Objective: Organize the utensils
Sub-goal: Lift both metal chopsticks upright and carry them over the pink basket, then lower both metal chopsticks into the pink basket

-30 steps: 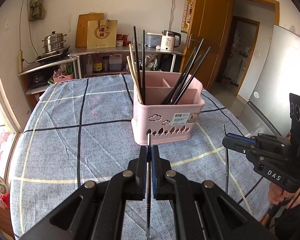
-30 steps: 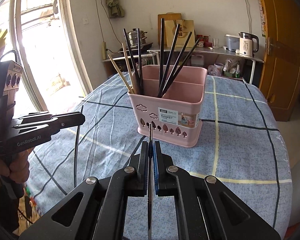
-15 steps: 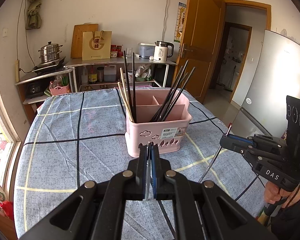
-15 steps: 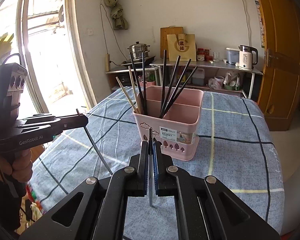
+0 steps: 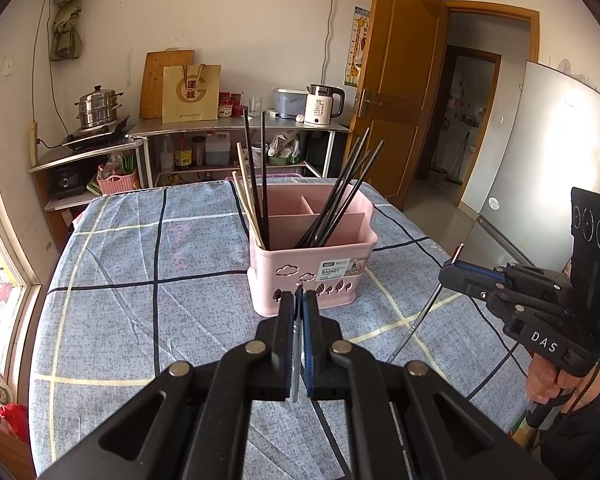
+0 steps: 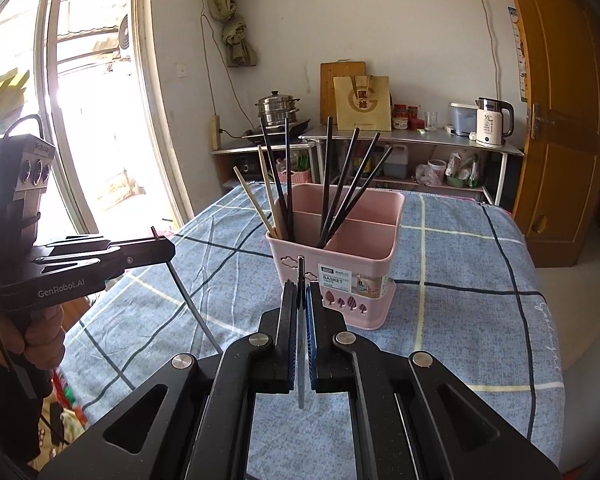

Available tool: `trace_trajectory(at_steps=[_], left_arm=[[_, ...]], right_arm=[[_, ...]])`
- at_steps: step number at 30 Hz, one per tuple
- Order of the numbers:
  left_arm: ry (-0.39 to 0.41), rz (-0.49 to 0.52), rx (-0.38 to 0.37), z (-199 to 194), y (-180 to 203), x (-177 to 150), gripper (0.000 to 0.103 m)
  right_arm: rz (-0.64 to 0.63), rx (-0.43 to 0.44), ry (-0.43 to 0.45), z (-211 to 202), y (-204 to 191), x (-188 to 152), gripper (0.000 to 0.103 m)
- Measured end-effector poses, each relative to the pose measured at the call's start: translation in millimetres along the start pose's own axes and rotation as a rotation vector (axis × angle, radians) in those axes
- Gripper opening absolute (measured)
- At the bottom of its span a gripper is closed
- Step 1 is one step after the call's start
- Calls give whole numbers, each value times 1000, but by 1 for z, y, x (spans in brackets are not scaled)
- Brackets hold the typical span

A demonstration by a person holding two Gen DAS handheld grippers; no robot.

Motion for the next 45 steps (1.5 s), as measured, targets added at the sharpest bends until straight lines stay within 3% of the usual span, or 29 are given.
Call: trace_trajectory(at_steps=[11,31,39,45], left_arm=[[22,11,-8,-2,9,33,4],[109,26,-26,2,30,129,4],[105,21,-14,24,21,146,4],[95,0,-26,41,16,147,4]], right_arm=[[-17,-14,34,1,8,27,4],[-47,-18,170,12,19,116,4],[-49,-46,198,25,27,133,4],[-34,-52,179,42,33,128,4]])
Point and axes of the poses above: each gripper's, at about its wrist camera, not at the fingertips, and z roughly the way its jaws point, y to its right, x to its top, the point moved 7 cm from there along z, roughly the way its jaws point, and after that the axes turned 14 degrees about -z, right-handed, at the moved point
